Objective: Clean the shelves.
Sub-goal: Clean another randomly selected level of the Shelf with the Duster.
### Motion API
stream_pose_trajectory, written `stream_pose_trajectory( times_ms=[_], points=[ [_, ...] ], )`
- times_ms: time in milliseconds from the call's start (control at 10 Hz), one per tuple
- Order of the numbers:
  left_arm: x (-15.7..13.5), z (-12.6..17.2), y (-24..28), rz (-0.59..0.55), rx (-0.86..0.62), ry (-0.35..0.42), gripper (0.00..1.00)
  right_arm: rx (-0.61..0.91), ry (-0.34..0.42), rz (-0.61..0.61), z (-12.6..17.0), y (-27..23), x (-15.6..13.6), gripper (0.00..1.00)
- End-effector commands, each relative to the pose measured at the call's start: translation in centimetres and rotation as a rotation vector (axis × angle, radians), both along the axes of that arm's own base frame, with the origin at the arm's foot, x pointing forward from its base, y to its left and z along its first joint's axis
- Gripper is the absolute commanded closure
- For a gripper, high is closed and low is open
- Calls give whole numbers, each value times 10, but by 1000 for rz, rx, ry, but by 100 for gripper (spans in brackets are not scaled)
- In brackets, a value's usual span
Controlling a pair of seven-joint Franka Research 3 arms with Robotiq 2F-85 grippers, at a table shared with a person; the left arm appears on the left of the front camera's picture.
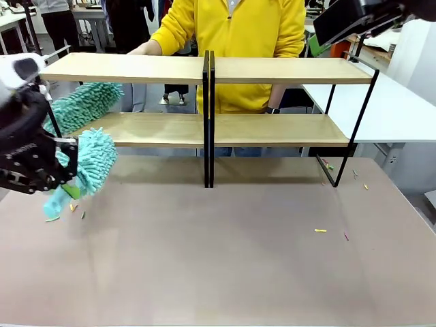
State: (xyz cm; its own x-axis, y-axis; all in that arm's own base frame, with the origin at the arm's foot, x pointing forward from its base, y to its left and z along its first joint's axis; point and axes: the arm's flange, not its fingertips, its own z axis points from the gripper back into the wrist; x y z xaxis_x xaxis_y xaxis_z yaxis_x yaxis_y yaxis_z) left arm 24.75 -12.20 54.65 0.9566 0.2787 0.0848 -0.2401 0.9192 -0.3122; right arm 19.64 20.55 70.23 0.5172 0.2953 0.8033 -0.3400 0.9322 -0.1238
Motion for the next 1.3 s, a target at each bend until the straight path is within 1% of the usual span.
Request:
stream_pose_trajectory(
  times_ms=[0, 100, 400, 500, 600, 700, 800, 900, 1000, 1200],
  points=[
    [-21, -22, 22, -163, -79, 57, 88, 6, 4, 2, 0, -2, 0, 0],
    [0, 0, 0, 0, 0, 0, 88, 6, 4, 2, 0, -2, 0, 0],
    [0, 0, 0, 0, 0, 0, 88, 6, 4, 2, 0, -2, 0, 0],
    [-3, -1, 7, -29, 6, 11, 88, 6, 4, 2, 0, -2, 0, 0],
    [-7, 7, 5, -243, -110, 88, 88, 6, 4, 2, 0, -2, 0, 0],
    [-12, 16, 14, -446, -214, 184, 88, 6, 4, 2, 0, -2, 0, 0],
    [-18, 26, 27, -628, -332, 253, 88, 6, 4, 2, 0, -2, 0, 0],
    [-18, 36, 40, -762, -462, 268, 88, 6, 4, 2, 0, -2, 0, 0],
    [-15, 42, 46, -798, -530, 218, 88, 6, 4, 2, 0, -2, 0, 0],
    [-11, 59, 81, -809, -686, 47, 88, 6, 4, 2, 0, -2, 0, 0]
  ],
)
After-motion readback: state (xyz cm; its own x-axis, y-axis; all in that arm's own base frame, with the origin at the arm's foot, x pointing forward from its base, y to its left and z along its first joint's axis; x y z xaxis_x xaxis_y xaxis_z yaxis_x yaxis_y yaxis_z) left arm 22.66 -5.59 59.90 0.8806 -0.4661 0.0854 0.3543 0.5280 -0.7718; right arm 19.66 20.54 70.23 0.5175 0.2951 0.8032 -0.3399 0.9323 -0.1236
